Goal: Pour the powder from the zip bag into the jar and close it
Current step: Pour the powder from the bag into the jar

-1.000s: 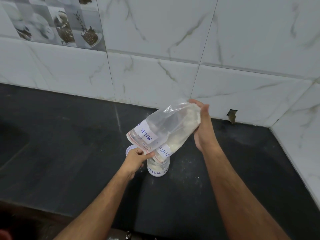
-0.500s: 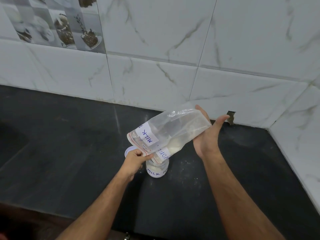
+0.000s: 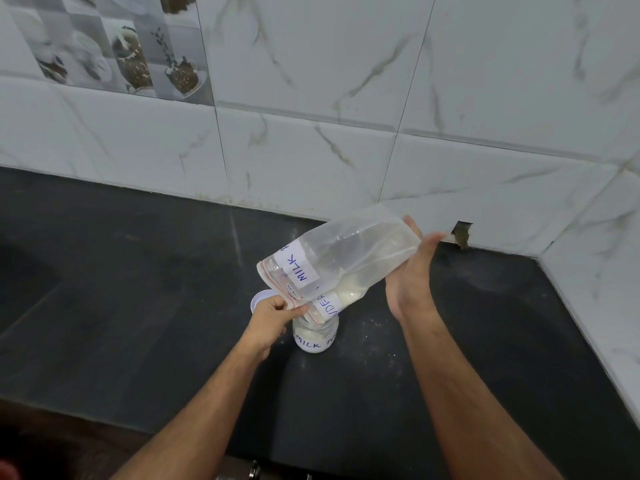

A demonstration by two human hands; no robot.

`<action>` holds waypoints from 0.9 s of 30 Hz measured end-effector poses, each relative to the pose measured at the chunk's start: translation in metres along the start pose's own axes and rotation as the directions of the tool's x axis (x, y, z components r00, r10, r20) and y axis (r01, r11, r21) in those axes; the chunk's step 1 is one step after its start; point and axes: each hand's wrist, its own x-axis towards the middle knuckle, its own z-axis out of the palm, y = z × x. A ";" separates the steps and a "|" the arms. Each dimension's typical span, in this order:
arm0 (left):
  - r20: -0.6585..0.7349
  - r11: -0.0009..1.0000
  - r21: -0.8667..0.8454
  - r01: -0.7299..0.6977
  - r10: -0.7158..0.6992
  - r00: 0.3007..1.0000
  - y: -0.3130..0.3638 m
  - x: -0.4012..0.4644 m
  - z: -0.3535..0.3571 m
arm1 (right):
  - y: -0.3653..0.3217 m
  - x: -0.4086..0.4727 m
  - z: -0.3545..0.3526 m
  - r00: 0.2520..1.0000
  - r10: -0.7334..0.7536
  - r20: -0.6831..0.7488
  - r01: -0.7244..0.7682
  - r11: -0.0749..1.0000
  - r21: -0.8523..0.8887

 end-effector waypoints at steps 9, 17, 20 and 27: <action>0.024 0.997 0.022 -0.070 0.069 0.997 0.003 -0.003 0.000 | -0.002 0.021 0.001 0.940 -0.109 -0.324 -0.002 0.946 -0.325; 0.067 0.986 -0.002 -0.164 0.164 0.984 0.003 -0.006 0.004 | -0.007 0.020 0.011 0.915 -0.293 -0.277 0.142 0.877 -0.458; 0.058 0.984 -0.025 -0.177 0.178 0.982 0.002 -0.006 0.004 | -0.005 0.019 0.011 0.977 -0.131 -0.165 0.085 0.962 -0.261; 0.020 0.997 -0.028 -0.076 0.077 0.997 -0.004 -0.003 0.003 | 0.029 0.021 -0.007 0.950 0.311 -0.025 -0.304 0.940 0.156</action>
